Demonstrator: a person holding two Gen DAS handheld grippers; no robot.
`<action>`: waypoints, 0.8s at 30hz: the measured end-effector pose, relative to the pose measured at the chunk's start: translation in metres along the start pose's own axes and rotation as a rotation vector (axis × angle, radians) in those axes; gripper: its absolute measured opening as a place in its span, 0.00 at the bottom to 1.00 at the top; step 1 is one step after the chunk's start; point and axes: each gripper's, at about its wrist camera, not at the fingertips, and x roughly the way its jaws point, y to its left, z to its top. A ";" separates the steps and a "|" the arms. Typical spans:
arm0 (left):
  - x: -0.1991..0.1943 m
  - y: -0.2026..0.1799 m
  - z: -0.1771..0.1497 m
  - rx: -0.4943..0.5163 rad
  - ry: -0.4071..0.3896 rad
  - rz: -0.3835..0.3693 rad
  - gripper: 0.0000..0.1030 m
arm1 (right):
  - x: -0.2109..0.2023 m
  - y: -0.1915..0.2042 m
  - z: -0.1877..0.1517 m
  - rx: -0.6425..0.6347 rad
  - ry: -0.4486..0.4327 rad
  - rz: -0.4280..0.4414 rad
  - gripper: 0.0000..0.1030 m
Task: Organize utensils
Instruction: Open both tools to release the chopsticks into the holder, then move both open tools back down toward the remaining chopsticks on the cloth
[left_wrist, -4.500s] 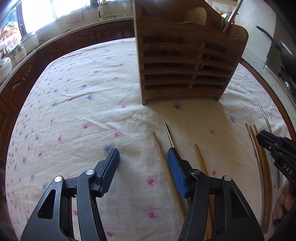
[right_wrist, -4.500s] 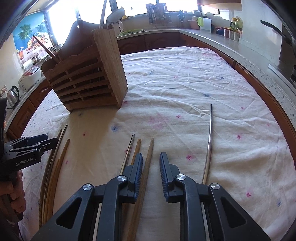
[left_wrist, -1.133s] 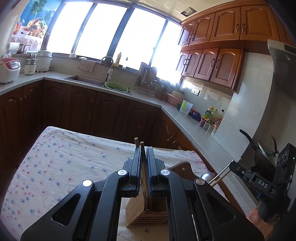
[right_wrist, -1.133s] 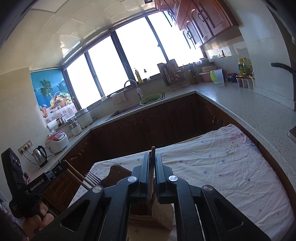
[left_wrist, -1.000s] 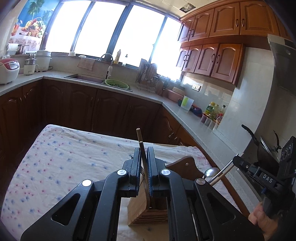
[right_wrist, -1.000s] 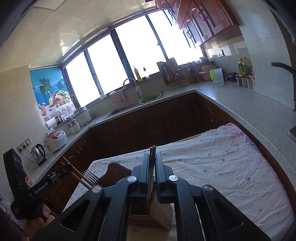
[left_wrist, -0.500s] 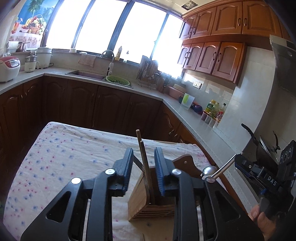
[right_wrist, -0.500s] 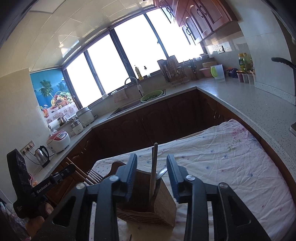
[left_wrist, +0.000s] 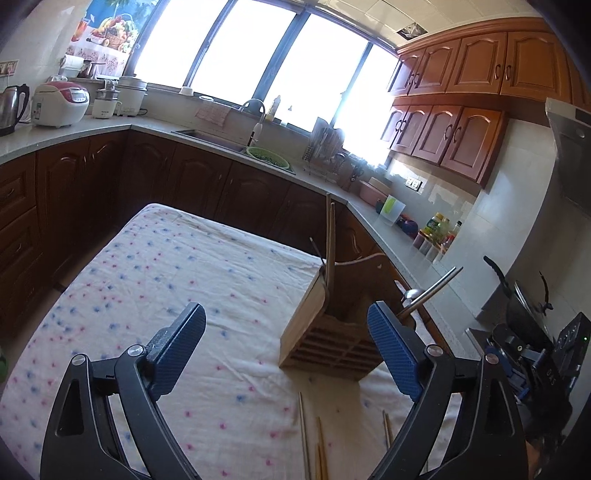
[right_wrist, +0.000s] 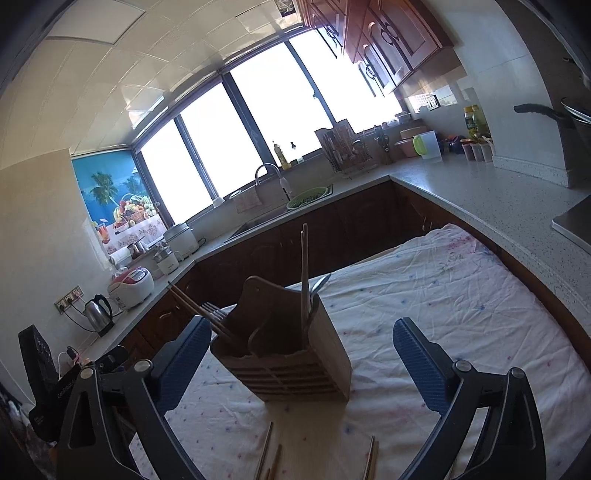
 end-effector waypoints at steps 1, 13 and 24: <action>-0.004 0.002 -0.006 0.002 0.006 0.003 0.89 | -0.005 0.001 -0.008 -0.008 0.007 -0.006 0.97; -0.036 0.012 -0.056 0.020 0.061 0.039 0.89 | -0.054 0.006 -0.076 -0.081 0.043 -0.064 0.97; -0.046 0.013 -0.078 0.052 0.117 0.046 0.89 | -0.076 -0.011 -0.093 -0.043 0.052 -0.127 0.97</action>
